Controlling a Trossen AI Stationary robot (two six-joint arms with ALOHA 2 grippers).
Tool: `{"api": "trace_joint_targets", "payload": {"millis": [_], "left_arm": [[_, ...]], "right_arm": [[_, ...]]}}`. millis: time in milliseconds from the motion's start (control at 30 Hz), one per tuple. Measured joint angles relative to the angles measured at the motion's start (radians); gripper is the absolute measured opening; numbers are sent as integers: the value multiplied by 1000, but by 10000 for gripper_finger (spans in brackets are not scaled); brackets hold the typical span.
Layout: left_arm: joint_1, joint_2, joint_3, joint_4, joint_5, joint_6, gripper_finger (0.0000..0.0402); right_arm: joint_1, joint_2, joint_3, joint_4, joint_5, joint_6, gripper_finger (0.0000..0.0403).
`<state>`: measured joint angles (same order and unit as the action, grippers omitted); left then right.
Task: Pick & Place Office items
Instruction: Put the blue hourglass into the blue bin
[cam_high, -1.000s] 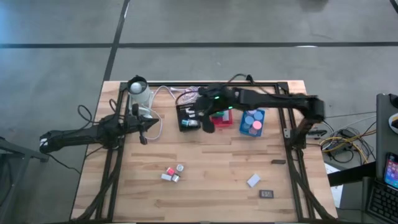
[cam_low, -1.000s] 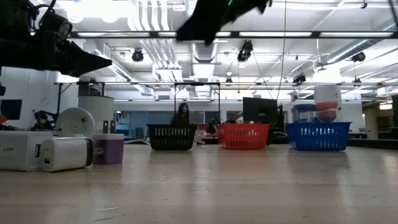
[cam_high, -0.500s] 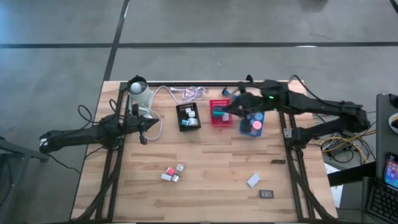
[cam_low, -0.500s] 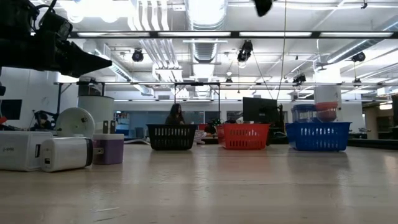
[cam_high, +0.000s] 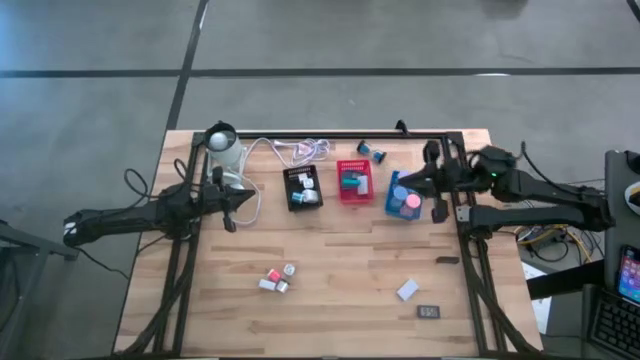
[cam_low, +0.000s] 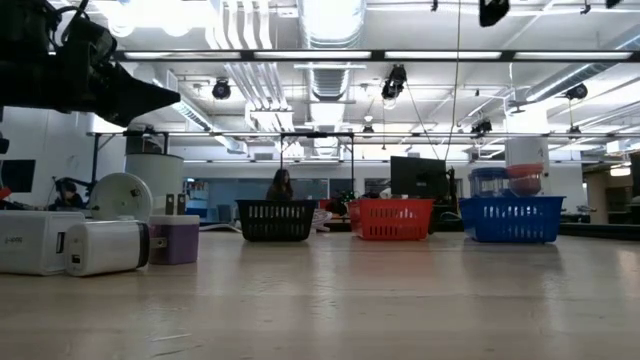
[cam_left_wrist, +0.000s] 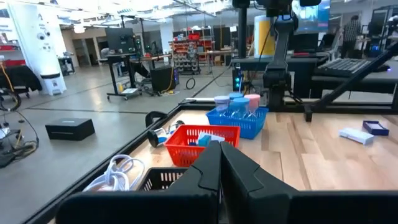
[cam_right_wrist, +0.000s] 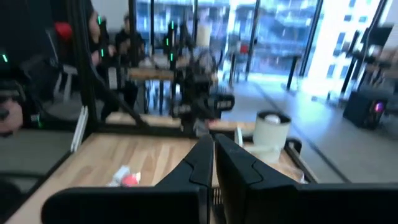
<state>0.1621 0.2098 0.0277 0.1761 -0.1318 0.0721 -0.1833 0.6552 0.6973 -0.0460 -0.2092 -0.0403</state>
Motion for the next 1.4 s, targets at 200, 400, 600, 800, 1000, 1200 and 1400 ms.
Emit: {"api": "trace_joint_targets", "payload": {"millis": [200,400,600,800,1000,1200,1400], "left_arm": [[0,0,0,1,0,9,5],[0,0,0,4,0,9,5],[0,0,0,4,0,5,5],[0,0,0,4,0,5,5],[0,0,0,7,0,6,5],[0,0,0,9,0,8,5],[0,0,0,10,1,27,5]], "right_arm": [[0,-153,-146,66,5,22,8],[0,-290,-264,88,18,42,8],[0,-438,-360,87,5,49,8],[0,-580,-458,86,26,49,8],[-1,-655,-524,88,55,48,8],[-1,-645,-570,116,56,58,8],[0,-655,-638,164,99,57,8]]}}
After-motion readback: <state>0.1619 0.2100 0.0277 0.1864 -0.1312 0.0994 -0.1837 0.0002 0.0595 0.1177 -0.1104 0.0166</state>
